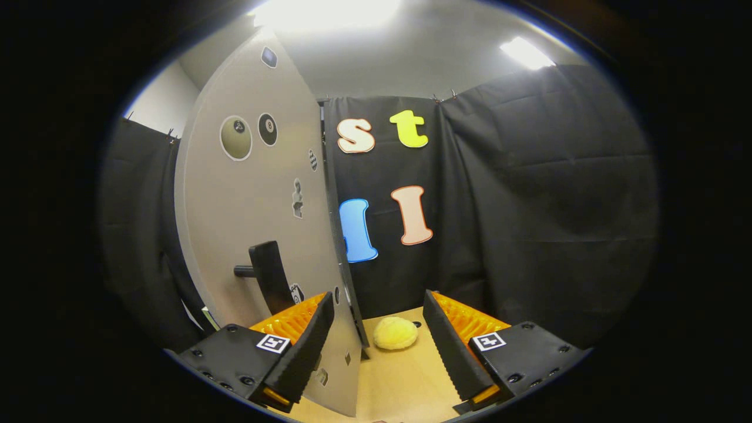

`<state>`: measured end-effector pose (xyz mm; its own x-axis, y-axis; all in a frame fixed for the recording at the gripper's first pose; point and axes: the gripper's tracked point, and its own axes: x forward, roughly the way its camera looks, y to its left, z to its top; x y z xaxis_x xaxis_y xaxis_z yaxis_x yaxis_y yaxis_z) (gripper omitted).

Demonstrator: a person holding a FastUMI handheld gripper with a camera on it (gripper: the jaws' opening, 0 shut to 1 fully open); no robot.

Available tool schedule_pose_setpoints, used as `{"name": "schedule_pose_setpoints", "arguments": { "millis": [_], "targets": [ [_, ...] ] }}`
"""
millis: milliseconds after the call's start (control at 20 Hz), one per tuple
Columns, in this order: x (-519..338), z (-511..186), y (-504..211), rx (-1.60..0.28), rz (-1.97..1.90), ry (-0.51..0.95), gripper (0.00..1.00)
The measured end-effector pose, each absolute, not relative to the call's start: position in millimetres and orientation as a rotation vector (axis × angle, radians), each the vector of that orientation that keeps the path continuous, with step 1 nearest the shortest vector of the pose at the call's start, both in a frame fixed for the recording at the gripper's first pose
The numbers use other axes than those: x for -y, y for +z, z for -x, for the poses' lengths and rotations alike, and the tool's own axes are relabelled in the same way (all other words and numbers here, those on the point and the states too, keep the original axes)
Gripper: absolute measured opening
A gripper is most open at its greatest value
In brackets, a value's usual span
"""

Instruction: Open the shoe cabinet door, grab the shoes and put them into the shoe cabinet, then close the shoe cabinet door.

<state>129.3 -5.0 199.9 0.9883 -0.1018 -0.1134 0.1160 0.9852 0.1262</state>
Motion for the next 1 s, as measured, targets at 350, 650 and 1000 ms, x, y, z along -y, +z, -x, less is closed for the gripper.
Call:
{"name": "schedule_pose_setpoints", "arguments": {
  "millis": [350, 650, 1000],
  "targets": [
    [-96, -139, 204, -0.113, -0.060, 0.078, 0.97],
    [-99, -134, 208, -0.096, -0.070, 0.100, 0.97],
    [-101, -127, 205, -0.096, -0.044, 0.120, 0.97]
  ]
}}
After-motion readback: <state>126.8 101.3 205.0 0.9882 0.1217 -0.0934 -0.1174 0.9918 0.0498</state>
